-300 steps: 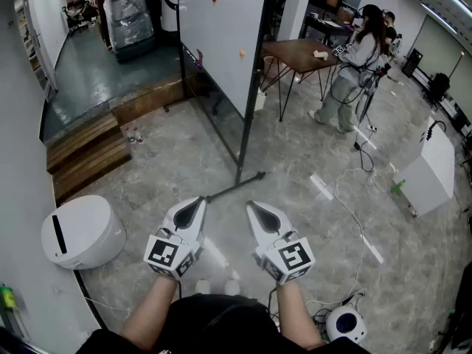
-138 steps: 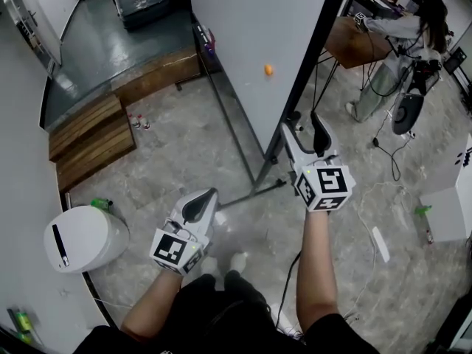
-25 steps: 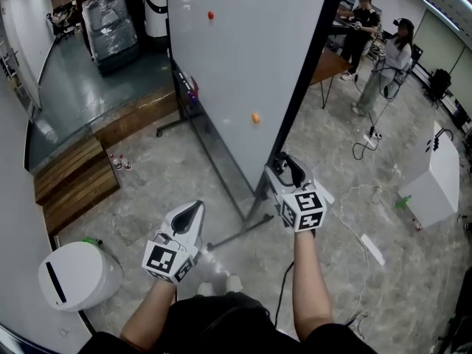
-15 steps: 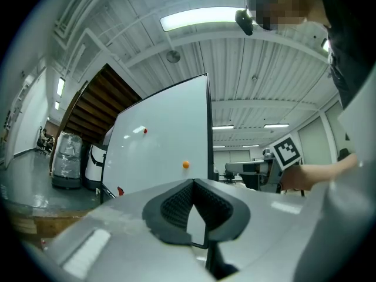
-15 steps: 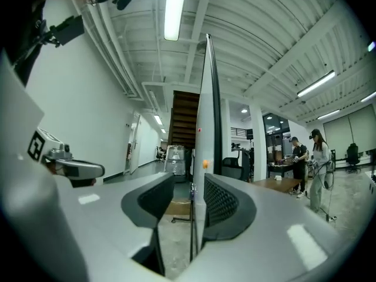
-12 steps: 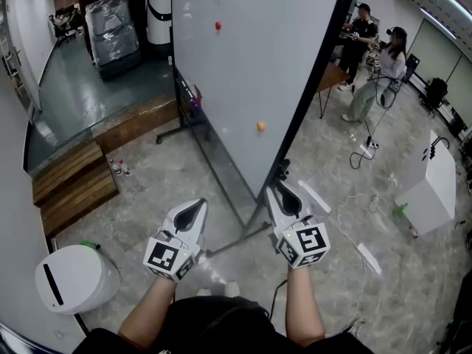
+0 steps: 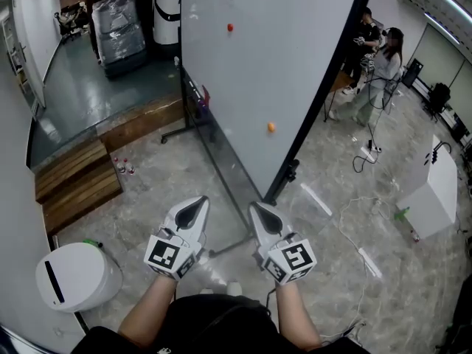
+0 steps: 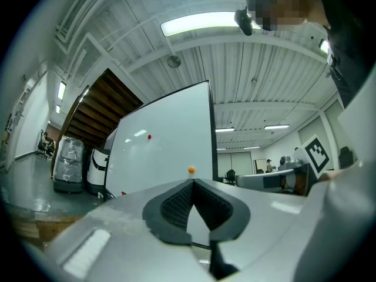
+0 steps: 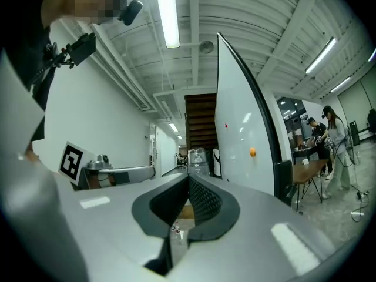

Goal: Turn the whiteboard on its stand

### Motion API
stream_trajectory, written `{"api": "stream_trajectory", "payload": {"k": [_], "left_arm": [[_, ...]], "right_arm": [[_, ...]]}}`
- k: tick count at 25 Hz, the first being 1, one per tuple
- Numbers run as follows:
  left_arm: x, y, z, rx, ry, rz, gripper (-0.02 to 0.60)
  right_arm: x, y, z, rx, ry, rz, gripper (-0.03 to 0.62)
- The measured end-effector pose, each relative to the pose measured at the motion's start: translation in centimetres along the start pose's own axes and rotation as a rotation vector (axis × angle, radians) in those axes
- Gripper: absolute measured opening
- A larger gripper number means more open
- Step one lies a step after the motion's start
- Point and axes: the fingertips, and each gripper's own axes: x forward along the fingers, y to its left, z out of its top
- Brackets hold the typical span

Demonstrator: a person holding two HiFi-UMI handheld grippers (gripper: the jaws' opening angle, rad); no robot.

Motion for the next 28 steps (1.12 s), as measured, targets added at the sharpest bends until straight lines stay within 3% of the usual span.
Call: {"api": "stream_trajectory", "payload": {"k": [28], "left_arm": [[-2.0,-0.6,-1.3,-0.04,0.006,-0.103,0.002]], "right_arm": [[-1.1,3.9,-0.5,0.004,0.011,-0.062,0.008]]}}
